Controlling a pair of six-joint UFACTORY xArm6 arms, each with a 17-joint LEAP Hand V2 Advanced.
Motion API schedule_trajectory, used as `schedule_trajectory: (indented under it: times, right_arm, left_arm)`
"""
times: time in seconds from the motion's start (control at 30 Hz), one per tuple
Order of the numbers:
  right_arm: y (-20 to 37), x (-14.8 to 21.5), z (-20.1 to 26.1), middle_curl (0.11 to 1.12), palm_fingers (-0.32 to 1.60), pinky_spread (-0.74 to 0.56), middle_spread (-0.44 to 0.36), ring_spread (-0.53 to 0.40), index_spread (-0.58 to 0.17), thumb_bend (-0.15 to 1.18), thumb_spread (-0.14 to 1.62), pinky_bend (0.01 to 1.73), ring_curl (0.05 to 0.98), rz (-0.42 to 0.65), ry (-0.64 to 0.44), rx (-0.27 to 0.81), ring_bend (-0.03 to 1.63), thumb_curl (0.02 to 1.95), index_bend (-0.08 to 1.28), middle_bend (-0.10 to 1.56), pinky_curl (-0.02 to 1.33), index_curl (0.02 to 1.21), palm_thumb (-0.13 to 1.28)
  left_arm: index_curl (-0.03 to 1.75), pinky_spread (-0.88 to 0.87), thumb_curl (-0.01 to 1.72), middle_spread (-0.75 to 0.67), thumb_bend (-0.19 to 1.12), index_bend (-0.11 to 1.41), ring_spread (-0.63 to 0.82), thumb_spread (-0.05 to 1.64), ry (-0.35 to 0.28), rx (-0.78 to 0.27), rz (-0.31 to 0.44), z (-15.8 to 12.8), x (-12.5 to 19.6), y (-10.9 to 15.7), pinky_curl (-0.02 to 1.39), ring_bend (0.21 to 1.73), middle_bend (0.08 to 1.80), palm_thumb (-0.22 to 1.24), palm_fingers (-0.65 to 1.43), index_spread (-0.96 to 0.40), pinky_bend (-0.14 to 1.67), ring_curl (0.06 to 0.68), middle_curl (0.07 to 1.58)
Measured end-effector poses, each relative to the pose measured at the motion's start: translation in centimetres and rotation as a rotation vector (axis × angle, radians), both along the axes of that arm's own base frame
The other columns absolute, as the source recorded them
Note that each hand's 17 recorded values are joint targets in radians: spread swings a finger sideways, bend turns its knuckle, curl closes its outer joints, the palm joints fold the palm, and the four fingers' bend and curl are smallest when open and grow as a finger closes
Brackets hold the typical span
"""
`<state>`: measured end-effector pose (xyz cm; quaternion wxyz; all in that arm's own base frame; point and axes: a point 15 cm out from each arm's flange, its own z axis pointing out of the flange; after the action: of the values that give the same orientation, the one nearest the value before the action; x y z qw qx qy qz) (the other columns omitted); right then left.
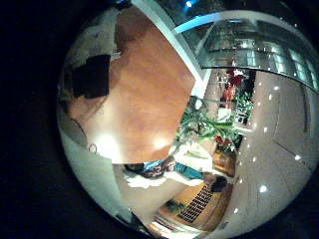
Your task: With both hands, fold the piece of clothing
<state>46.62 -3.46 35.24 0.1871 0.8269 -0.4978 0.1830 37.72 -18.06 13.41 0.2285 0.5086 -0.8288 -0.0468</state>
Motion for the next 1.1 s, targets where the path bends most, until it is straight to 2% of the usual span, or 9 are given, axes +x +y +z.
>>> schedule_trajectory:
  times: [0.13, 0.27, 0.53, 0.73, 0.83, 0.93, 0.97, 1.03, 1.1]
  right_arm:
    - [5.1, -0.1, -0.4, 0.80, 1.08, -0.19, -0.120, -0.222, -0.257, -0.01, 1.06, 1.21, 0.774, 0.115, 0.026, -0.056, 1.36, 0.71, 1.11, 1.33, 1.00, 0.87, 1.01]
    - [10.9, 0.2, -2.4, 0.80, 1.08, -0.19, -0.120, -0.222, -0.255, -0.01, 1.05, 1.20, 0.777, 0.238, 0.055, -0.148, 1.35, 0.71, 1.11, 1.32, 1.02, 0.87, 1.01]
    - [17.7, 2.5, -5.9, 0.79, 1.09, -0.20, -0.119, -0.222, -0.254, -0.01, 1.05, 1.17, 0.782, 0.333, 0.090, -0.202, 1.35, 0.72, 1.10, 1.33, 1.05, 0.88, 1.00]
    - [21.5, 4.1, -8.4, 0.77, 1.06, -0.22, -0.122, -0.221, -0.264, -0.03, 1.06, 1.15, 0.771, 0.367, 0.112, -0.197, 1.34, 0.70, 1.04, 1.30, 1.03, 0.87, 0.92]
    - [21.9, 3.9, -9.2, 0.73, 0.86, -0.31, -0.158, -0.244, -0.313, -0.04, 1.08, 1.12, 0.733, 0.359, 0.130, -0.174, 1.33, 0.67, 0.79, 1.18, 0.95, 0.82, 0.82]
    - [22.7, 3.0, -9.4, 0.66, 0.23, -0.41, -0.205, -0.302, -0.369, -0.03, 1.10, 1.22, 0.702, 0.341, 0.144, -0.103, 1.34, 0.65, 0.25, 0.95, 0.90, 0.68, 0.76]
    - [22.9, 2.6, -9.2, 0.64, 0.06, -0.39, -0.208, -0.298, -0.380, -0.02, 1.11, 1.20, 0.699, 0.331, 0.150, -0.067, 1.30, 0.64, 0.22, 0.86, 0.91, 0.66, 0.76]
    - [23.0, 1.7, -8.3, 0.56, -0.07, -0.32, -0.218, -0.277, -0.423, -0.02, 1.12, 1.12, 0.621, 0.304, 0.150, 0.010, 1.16, 0.63, 0.17, 0.70, 0.86, 0.55, 0.74]
    - [22.2, 1.2, -7.0, 0.47, -0.19, -0.20, -0.235, -0.178, -0.455, -0.03, 1.13, 1.04, 0.528, 0.261, 0.140, 0.097, 0.97, 0.61, 0.18, 0.53, 0.81, 0.50, 0.73]
  left_arm:
    - [0.55, 0.02, 0.41, -0.08, -0.01, 0.17, -0.09, 1.24, -0.006, -0.013, 0.017, 1.1, 0.2, 1.3, 0.40, 0.70, 0.21, 0.59, 0.48, -0.20, 0.23, 0.235, 0.48]
    - [0.48, -0.08, 0.41, -0.18, -0.01, 0.10, -0.23, 1.24, -0.031, -0.038, 0.078, 3.7, -0.1, 4.5, 0.40, 0.88, 0.40, 0.59, 0.66, -0.20, 0.26, 0.283, 0.54]
    - [0.47, -0.27, 0.41, -0.31, -0.01, 0.18, -0.39, 1.24, -0.078, -0.032, 0.229, 7.9, -1.9, 13.4, 0.48, 1.06, 0.59, 0.59, 0.67, -0.24, 0.38, 0.394, 0.70]
    - [0.50, -0.35, 0.42, -0.35, -0.01, 0.20, -0.42, 1.22, -0.074, -0.037, 0.307, 7.7, -4.0, 17.3, 0.52, 1.10, 0.61, 0.59, 0.64, -0.27, 0.44, 0.434, 0.77]
    - [0.52, -0.37, 0.42, -0.36, -0.01, 0.22, -0.42, 1.22, -0.077, -0.037, 0.312, 7.9, -4.5, 17.5, 0.54, 1.10, 0.62, 0.59, 0.62, -0.27, 0.45, 0.448, 0.80]
    - [0.54, -0.38, 0.42, -0.38, -0.01, 0.23, -0.43, 1.21, -0.085, -0.037, 0.327, 8.3, -5.3, 17.7, 0.55, 1.10, 0.63, 0.60, 0.60, -0.28, 0.46, 0.460, 0.82]
    - [0.55, -0.38, 0.42, -0.38, -0.01, 0.23, -0.43, 1.21, -0.090, -0.037, 0.332, 8.4, -5.5, 17.8, 0.56, 1.11, 0.63, 0.60, 0.60, -0.28, 0.47, 0.464, 0.83]
    - [0.56, -0.38, 0.42, -0.38, -0.01, 0.23, -0.43, 1.21, -0.096, -0.035, 0.338, 8.7, -5.5, 17.8, 0.57, 1.11, 0.63, 0.60, 0.59, -0.28, 0.47, 0.472, 0.84]
    - [0.57, -0.39, 0.43, -0.39, -0.01, 0.24, -0.43, 1.21, -0.096, -0.033, 0.341, 8.9, -5.7, 17.7, 0.58, 1.12, 0.64, 0.60, 0.58, -0.28, 0.47, 0.479, 0.86]
